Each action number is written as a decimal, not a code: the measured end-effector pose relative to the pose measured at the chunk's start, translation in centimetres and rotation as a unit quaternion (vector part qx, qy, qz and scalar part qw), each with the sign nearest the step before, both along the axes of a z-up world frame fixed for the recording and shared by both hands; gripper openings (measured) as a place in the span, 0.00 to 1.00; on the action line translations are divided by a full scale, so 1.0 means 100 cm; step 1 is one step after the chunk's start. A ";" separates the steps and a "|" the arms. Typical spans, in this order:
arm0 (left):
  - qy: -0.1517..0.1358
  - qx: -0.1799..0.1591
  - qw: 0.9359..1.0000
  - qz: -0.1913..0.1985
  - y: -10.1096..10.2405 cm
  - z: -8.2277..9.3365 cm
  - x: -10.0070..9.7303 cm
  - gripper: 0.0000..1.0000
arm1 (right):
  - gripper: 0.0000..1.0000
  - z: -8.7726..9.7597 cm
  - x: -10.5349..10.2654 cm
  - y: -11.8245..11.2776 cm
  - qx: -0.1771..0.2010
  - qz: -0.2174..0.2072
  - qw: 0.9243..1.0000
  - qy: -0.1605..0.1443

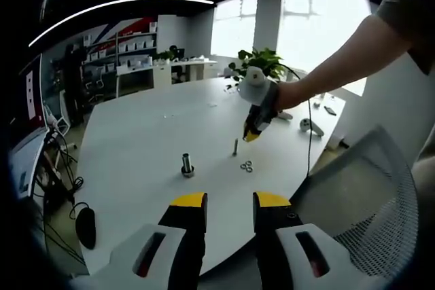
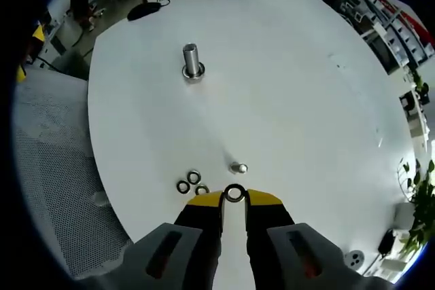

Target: Place the washer onto the threaded stud by aligning its center hole with the stud, sliding it down to the base, and recovering from edge contact or off-axis alignment until the washer reaches the visible bottom stop.

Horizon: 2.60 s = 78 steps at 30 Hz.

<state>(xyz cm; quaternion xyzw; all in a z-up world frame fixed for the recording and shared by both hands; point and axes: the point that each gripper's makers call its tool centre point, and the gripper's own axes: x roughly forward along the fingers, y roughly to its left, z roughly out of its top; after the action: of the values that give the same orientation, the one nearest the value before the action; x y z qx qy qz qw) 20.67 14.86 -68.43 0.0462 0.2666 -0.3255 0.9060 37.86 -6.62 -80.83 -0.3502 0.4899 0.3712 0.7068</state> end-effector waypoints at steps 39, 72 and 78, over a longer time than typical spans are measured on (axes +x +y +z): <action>0.005 -0.005 1.000 0.005 0.002 0.000 0.003 0.24 | 0.14 -0.026 0.016 0.017 -0.034 0.048 0.998 0.027; 0.005 -0.006 1.000 0.012 0.004 0.000 0.003 0.24 | 0.14 -0.062 0.013 0.013 -0.059 0.048 0.996 0.055; 0.005 -0.008 1.000 0.013 0.004 0.000 0.003 0.24 | 0.15 -0.060 0.008 0.015 -0.053 0.037 0.996 0.057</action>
<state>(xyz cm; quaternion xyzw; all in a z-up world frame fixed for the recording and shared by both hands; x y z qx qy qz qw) 20.99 15.28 -68.48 0.0341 0.2696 -0.3164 0.9089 38.67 -5.08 -86.79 -0.3828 0.5351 0.3900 0.6442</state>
